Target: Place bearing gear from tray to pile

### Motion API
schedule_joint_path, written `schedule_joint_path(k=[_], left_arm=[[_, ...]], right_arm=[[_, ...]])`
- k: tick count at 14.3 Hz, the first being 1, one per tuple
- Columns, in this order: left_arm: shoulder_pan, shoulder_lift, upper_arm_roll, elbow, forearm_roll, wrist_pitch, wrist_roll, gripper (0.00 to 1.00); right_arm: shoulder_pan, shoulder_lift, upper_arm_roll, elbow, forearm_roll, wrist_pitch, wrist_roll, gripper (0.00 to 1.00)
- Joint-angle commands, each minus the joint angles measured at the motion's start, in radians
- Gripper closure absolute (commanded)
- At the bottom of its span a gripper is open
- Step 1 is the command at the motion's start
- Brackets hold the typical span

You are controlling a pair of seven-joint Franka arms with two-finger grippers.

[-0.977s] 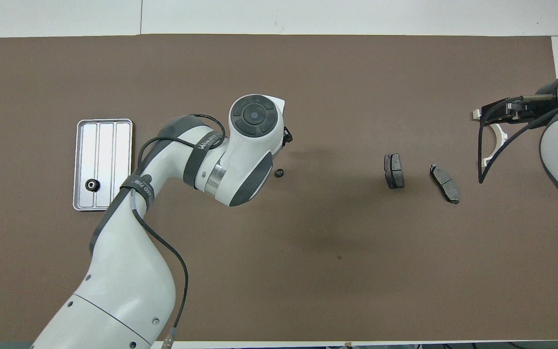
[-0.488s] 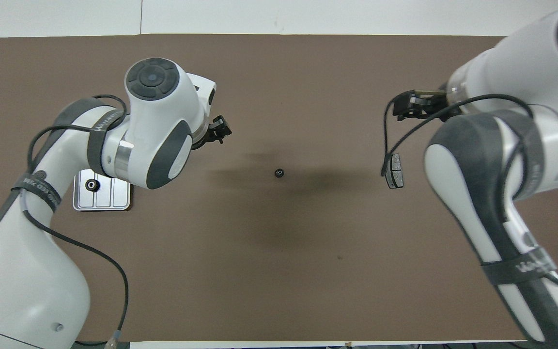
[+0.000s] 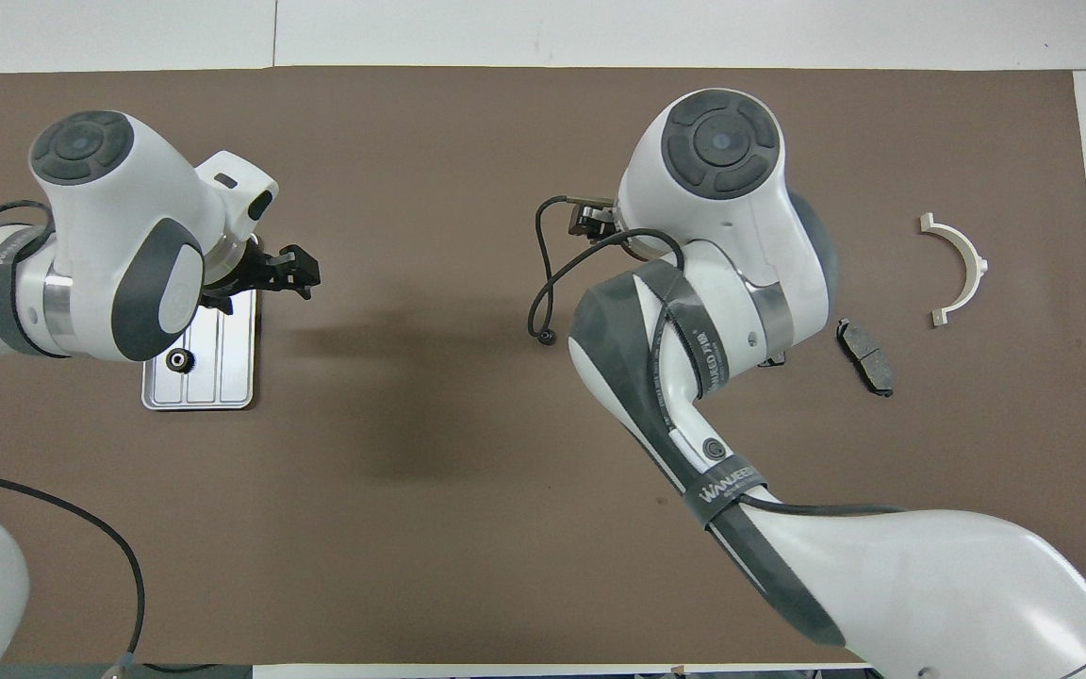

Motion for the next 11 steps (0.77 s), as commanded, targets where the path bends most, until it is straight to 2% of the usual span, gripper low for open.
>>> schedule_joint_path(k=[1, 3, 7, 11], left_arm=[[0.078, -0.056, -0.011, -0.088, 0.011, 0.034, 0.174, 0.00], [0.118, -0.069, -0.011, -0.134, 0.011, 0.060, 0.272, 0.00], [0.174, -0.102, -0.011, -0.209, 0.011, 0.085, 0.279, 0.00], [0.214, -0.125, -0.011, -0.309, 0.011, 0.215, 0.358, 0.00]], right_arm=[[0.052, 0.047, -0.004, 0.028, -0.002, 0.029, 0.082, 0.01], [0.073, 0.070, -0.004, 0.028, 0.004, 0.037, 0.085, 0.01], [0.107, 0.096, 0.010, 0.020, 0.012, 0.040, 0.065, 0.01], [0.090, 0.085, 0.039, -0.041, 0.093, 0.034, -0.019, 0.01]])
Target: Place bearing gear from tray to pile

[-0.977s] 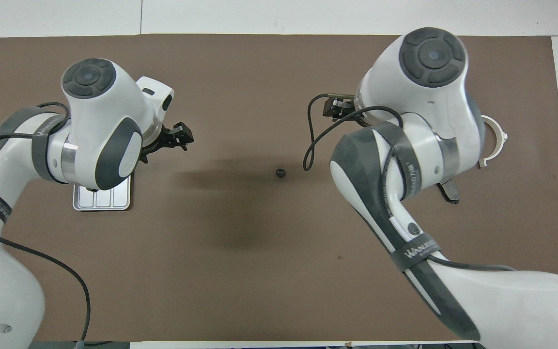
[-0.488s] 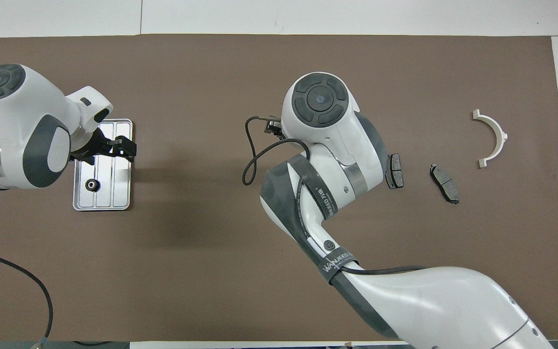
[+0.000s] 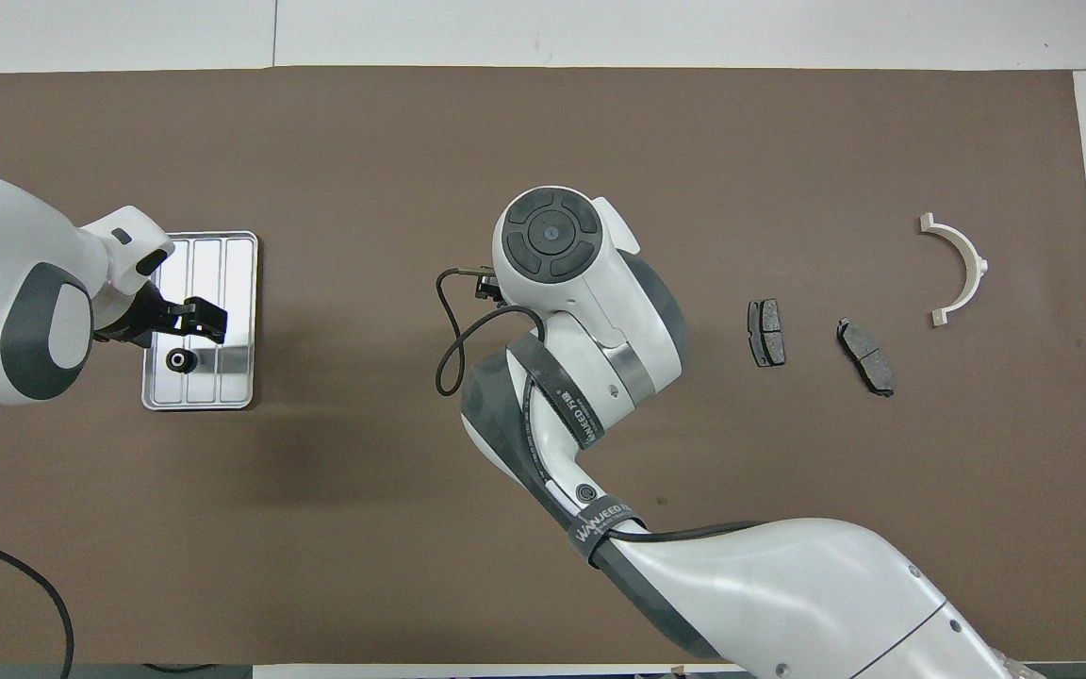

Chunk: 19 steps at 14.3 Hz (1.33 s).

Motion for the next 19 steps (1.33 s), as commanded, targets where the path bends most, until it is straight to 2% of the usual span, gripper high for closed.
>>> schedule_joint_path(k=[1, 9, 13, 19], left_arm=[[0.028, -0.058, -0.010, -0.128, 0.011, 0.120, 0.032, 0.00], [0.043, -0.070, -0.010, -0.183, 0.009, 0.193, 0.029, 0.05], [0.043, -0.070, -0.010, -0.197, 0.009, 0.208, 0.024, 0.22], [0.055, -0.070, -0.010, -0.197, 0.009, 0.210, 0.030, 0.30]], right_arm=[[-0.021, -0.014, 0.012, -0.052, 0.057, 0.005, -0.077, 0.01], [-0.052, -0.023, 0.012, -0.121, 0.065, 0.074, -0.120, 0.01], [-0.029, -0.022, 0.012, -0.117, 0.065, 0.090, -0.107, 0.01], [-0.012, -0.011, 0.024, -0.144, 0.068, 0.136, -0.106, 0.01]])
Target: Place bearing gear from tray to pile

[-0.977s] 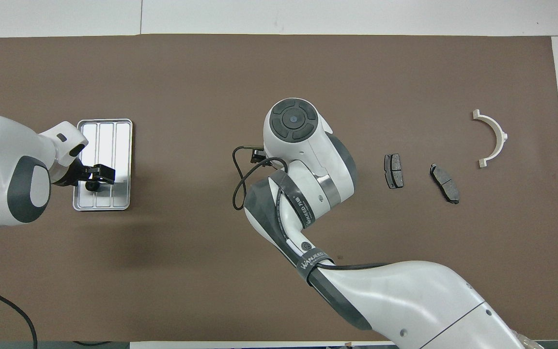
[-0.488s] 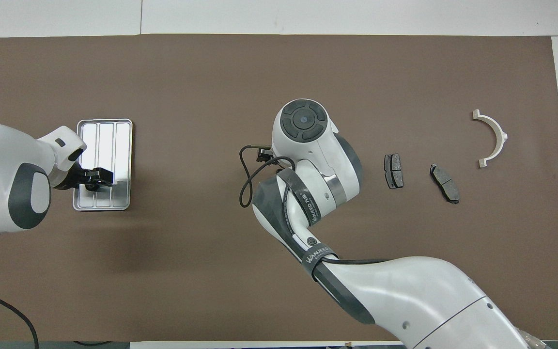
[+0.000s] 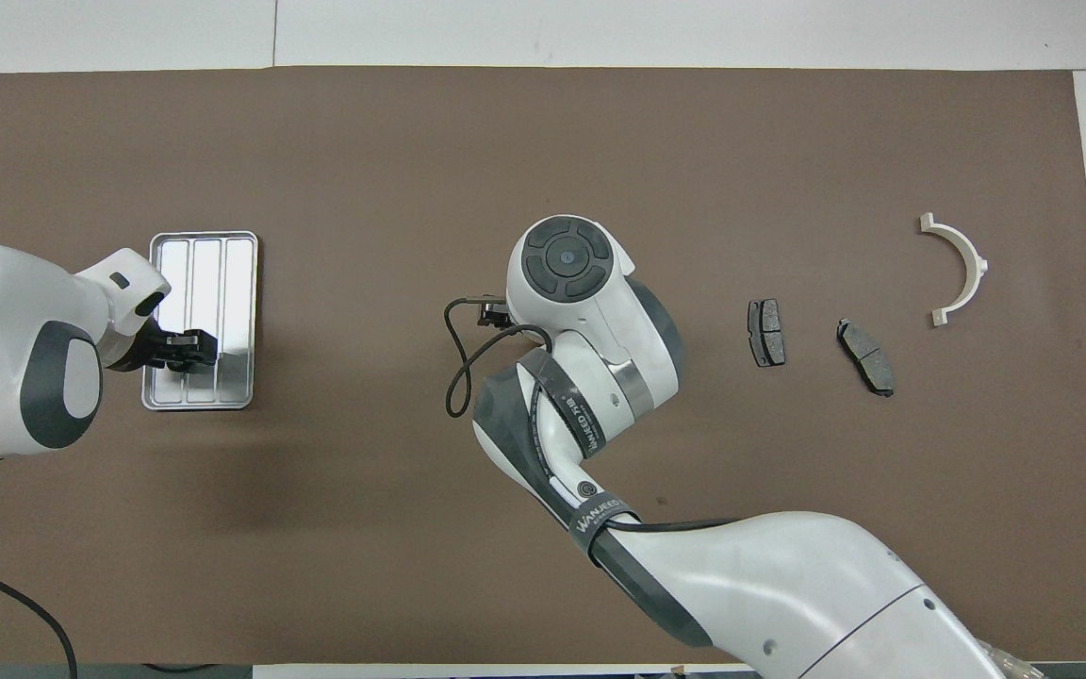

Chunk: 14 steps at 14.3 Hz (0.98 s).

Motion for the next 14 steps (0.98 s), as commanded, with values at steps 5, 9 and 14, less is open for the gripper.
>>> schedule_joint_path(k=[5, 9, 14], left_arm=[[0.026, -0.032, -0.009, -0.038, 0.009, 0.028, 0.010, 0.30], [0.026, -0.021, -0.009, -0.038, 0.009, 0.062, 0.007, 0.30], [0.028, -0.021, -0.009, -0.038, 0.009, 0.063, 0.009, 0.31]], right_arm=[[-0.008, -0.018, 0.002, -0.084, 0.029, 0.068, -0.034, 0.01], [-0.011, -0.017, 0.002, -0.110, 0.029, 0.089, -0.047, 0.01], [-0.011, -0.011, 0.002, -0.119, 0.029, 0.111, -0.052, 0.01]])
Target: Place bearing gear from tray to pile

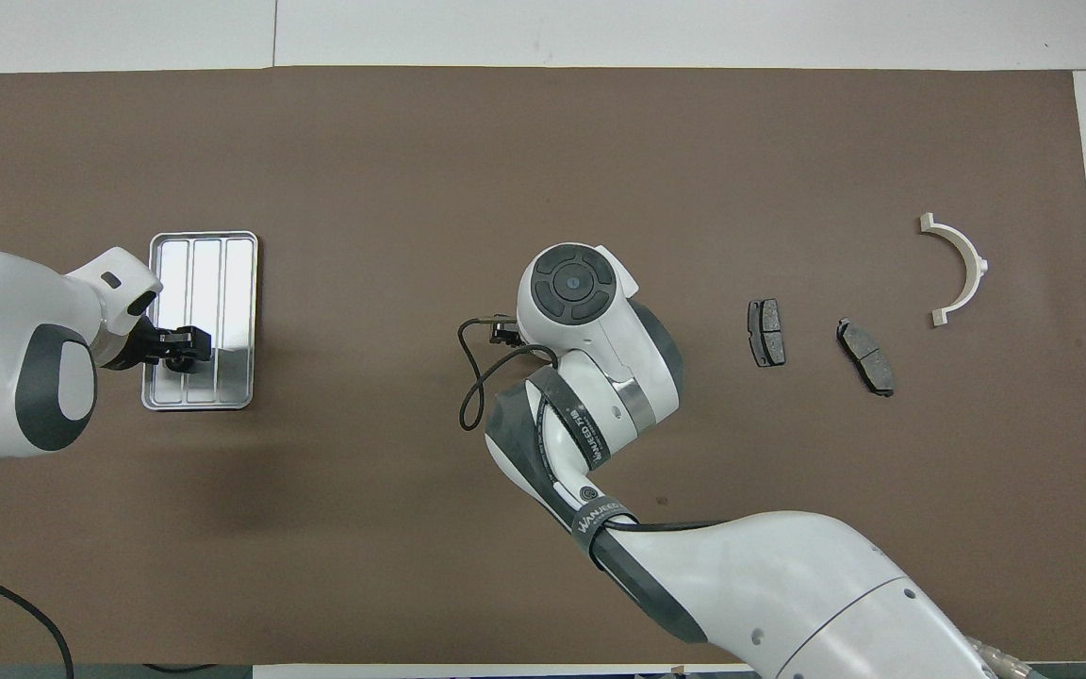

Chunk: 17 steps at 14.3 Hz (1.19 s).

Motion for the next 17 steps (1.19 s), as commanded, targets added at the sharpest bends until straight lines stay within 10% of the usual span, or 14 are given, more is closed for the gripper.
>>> schedule_joint_path(k=[1, 11, 17], left_arm=[[0.015, -0.021, -0.009, -0.030, 0.009, 0.025, 0.009, 0.32], [0.015, -0.021, -0.009, -0.051, 0.009, 0.048, 0.010, 0.35], [0.015, -0.021, -0.009, -0.050, 0.009, 0.048, 0.010, 0.87]], right_arm=[[-0.011, -0.012, 0.005, -0.031, 0.029, 0.032, -0.041, 0.01], [-0.018, 0.002, 0.005, -0.030, 0.029, 0.076, -0.042, 0.02], [-0.015, 0.008, 0.005, -0.030, 0.029, 0.087, -0.041, 0.35]])
